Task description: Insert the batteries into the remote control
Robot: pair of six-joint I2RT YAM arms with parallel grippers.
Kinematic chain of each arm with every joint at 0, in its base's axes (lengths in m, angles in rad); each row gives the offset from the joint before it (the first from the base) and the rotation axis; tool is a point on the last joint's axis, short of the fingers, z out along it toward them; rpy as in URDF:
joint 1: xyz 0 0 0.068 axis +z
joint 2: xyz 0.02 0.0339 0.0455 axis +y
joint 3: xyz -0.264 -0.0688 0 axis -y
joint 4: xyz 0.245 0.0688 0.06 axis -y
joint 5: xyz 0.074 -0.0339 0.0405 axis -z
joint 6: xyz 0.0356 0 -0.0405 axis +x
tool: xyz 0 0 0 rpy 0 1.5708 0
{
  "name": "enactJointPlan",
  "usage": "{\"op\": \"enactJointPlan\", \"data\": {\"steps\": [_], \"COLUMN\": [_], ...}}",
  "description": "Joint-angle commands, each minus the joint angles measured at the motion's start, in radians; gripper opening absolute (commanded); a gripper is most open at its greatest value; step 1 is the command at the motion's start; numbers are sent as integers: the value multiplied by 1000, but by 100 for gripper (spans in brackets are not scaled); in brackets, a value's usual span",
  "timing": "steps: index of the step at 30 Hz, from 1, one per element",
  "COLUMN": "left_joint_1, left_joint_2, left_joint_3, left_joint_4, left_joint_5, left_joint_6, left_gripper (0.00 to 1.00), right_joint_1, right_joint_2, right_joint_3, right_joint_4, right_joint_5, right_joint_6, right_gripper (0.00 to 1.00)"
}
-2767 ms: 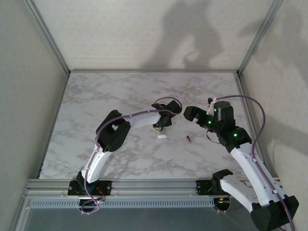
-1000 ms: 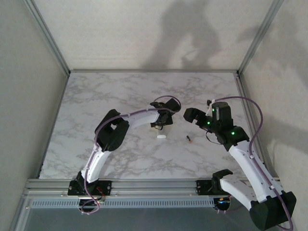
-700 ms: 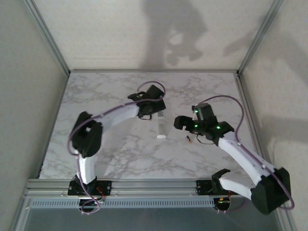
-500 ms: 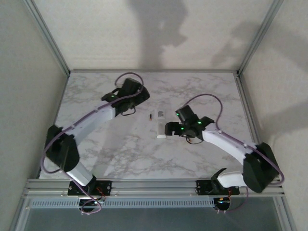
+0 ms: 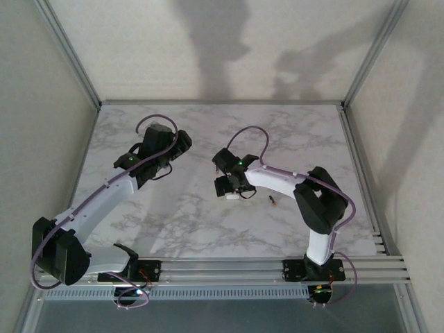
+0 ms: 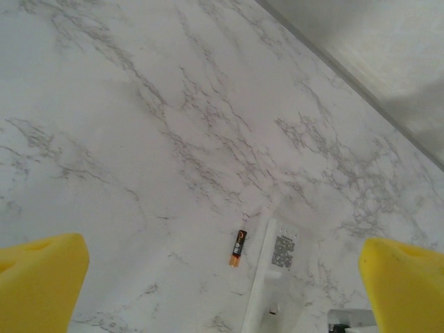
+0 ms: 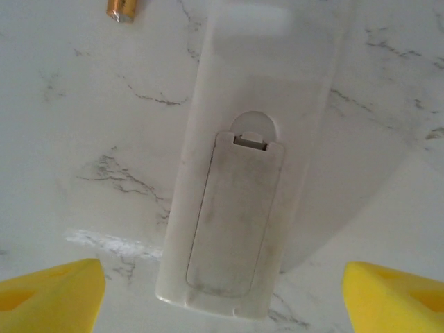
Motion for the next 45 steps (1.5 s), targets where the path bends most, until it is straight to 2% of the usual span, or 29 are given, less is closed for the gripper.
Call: {"op": "enactJointPlan", "data": {"steps": [1, 7, 11, 27, 35, 38, 39, 41, 43, 45], "left_joint_1": [17, 32, 35, 34, 34, 35, 32, 28, -3, -63], "left_joint_2": [-39, -43, -35, -2, 2, 18, 28, 36, 38, 36], "left_joint_3": [-28, -49, -46, -33, -52, -81, -104, -181, -237, -262], "left_joint_4": [3, 10, 15, 33, 47, 51, 30, 9, -45, -150], "left_joint_5": [-12, 1, 3, 24, 30, 75, 95, 147, 152, 109], "left_joint_6": [21, 15, 16, 16, 25, 35, 8, -43, -117, -201], "left_gripper": [99, 99, 99, 100, 100, 99, 97, 83, 80, 70], "right_joint_1": [10, 10, -11, -211, -239, -235, -232, -221, -214, -210], "right_joint_2": [36, 108, 90, 3, -10, -20, -30, -60, -78, -91], "right_joint_3": [35, 51, 22, -42, -31, -23, -24, -35, -36, -31], "right_joint_4": [-68, -97, -93, -104, -91, -100, -99, -86, -83, -85], "right_joint_5": [37, 63, 77, 112, 79, 41, 33, 29, 27, 24], "right_joint_6": [-33, -67, -72, -148, -160, -145, -139, -132, -119, -110], "right_gripper": [89, 87, 87, 87, 87, 85, 85, 85, 85, 85]}}
